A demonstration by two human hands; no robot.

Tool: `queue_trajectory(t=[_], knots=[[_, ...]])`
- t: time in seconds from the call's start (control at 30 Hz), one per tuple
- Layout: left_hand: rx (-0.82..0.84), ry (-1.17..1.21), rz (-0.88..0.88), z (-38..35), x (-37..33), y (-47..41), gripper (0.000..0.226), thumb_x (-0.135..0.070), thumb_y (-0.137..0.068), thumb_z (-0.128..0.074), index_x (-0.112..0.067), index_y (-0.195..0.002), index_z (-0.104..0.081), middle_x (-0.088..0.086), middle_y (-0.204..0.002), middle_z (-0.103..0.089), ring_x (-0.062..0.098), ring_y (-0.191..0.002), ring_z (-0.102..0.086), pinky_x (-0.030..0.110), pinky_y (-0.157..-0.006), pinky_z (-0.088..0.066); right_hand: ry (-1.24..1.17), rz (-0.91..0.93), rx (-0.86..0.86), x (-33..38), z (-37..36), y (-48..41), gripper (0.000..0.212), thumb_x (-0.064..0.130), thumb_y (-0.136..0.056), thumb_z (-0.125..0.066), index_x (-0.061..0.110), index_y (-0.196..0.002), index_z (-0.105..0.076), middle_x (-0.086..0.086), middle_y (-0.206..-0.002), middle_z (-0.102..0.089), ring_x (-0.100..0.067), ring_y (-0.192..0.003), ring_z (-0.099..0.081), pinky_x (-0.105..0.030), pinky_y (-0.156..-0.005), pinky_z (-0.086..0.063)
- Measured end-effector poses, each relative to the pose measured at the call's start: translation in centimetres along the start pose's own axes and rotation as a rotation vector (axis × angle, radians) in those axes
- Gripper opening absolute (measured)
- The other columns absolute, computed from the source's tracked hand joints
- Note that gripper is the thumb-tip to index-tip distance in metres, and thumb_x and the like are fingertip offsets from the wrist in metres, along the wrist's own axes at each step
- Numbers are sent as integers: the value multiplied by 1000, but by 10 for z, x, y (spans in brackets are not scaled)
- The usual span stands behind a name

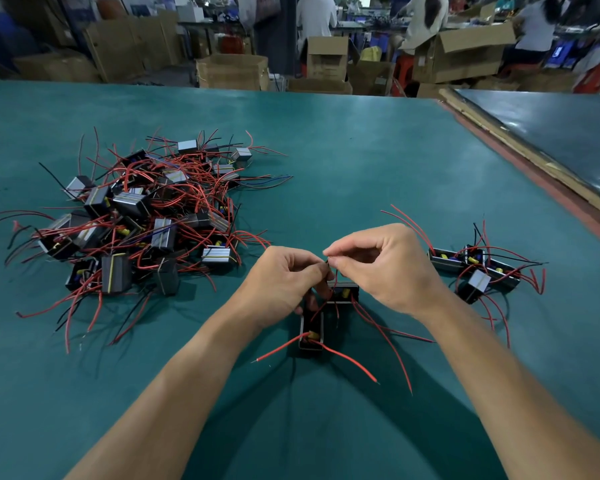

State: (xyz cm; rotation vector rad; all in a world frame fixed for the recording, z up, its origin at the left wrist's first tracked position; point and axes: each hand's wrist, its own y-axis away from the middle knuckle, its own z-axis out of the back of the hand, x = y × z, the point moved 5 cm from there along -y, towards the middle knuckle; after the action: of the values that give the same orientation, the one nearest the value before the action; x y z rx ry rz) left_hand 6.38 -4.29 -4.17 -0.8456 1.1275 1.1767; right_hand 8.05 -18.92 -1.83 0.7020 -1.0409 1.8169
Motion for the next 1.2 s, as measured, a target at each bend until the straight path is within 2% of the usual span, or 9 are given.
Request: queue_trajectory(t=[0.13, 0.2, 0.37, 0.5, 0.67, 0.8, 0.93, 1.1, 1.2], knots=[[-4, 2, -6, -1, -1, 1, 29, -8, -98, -53, -13, -72, -66, 3, -61, -63, 17, -49, -52, 22, -43, -40, -25, 7, 49, 3, -1, 1, 15, 19, -78, -71, 30, -69, -76, 10, -68, -74, -6, -63, -70, -20, -61, -55], [-4, -7, -8, -1, -1, 1, 29, -7, -98, -52, -13, -74, -66, 1, -61, -63, 16, -48, -52, 21, -43, -40, -20, -2, 50, 1, 0, 0, 14, 17, -79, -72, 26, -69, -76, 9, -67, -73, -5, -61, -68, -19, -60, -52], [-14, -31, -11, 0, 0, 0, 27, -6, -98, -51, -13, -77, -66, -1, -60, -63, 16, -49, -53, 19, -43, -41, -53, -50, 67, -6, 2, -1, 17, 7, -79, -77, 22, -72, -76, 5, -71, -75, -10, -65, -70, -26, -66, -58], [5, -35, -15, -1, 1, 0, 26, -8, -99, -50, -13, -77, -63, -6, -56, -61, 10, -45, -53, 17, -43, -40, -111, -99, 81, -8, 1, -2, 22, 3, -80, -78, 25, -79, -75, 4, -76, -76, -9, -69, -71, -22, -70, -58], [-2, -34, -15, 0, 2, 0, 28, -8, -100, -50, -16, -75, -63, -5, -55, -62, 10, -46, -53, 17, -43, -40, -37, -113, 95, -10, 0, -3, 18, 7, -84, -76, 24, -78, -75, 5, -72, -75, -7, -65, -67, -26, -68, -57], [-5, -27, -14, 0, 3, 0, 25, -9, -99, -52, -14, -78, -64, -5, -57, -62, 11, -47, -53, 18, -43, -41, 71, -87, 80, -9, 0, -2, 17, 11, -84, -75, 26, -76, -74, 2, -72, -73, -18, -69, -67, -33, -71, -56], [0, -32, -17, 0, 4, 0, 24, -10, -99, -53, -14, -79, -65, -5, -57, -62, 11, -47, -53, 18, -44, -41, 130, -54, 71, -6, 1, -2, 22, 9, -83, -75, 26, -70, -71, 7, -69, -71, -12, -67, -65, -27, -70, -53], [-2, -32, -11, 1, 4, -1, 26, -10, -99, -52, -15, -77, -64, -4, -57, -62, 12, -48, -54, 19, -44, -40, 155, -40, 44, -4, 2, -2, 20, 11, -82, -77, 28, -71, -74, 8, -69, -72, -10, -67, -65, -26, -69, -53], [0, -25, -5, 0, 4, -1, 26, -10, -99, -51, -14, -77, -63, -4, -57, -60, 13, -47, -53, 19, -44, -41, 156, -40, 34, -4, 4, -2, 19, 13, -82, -78, 29, -73, -76, 12, -71, -73, -4, -67, -65, -20, -68, -51]])
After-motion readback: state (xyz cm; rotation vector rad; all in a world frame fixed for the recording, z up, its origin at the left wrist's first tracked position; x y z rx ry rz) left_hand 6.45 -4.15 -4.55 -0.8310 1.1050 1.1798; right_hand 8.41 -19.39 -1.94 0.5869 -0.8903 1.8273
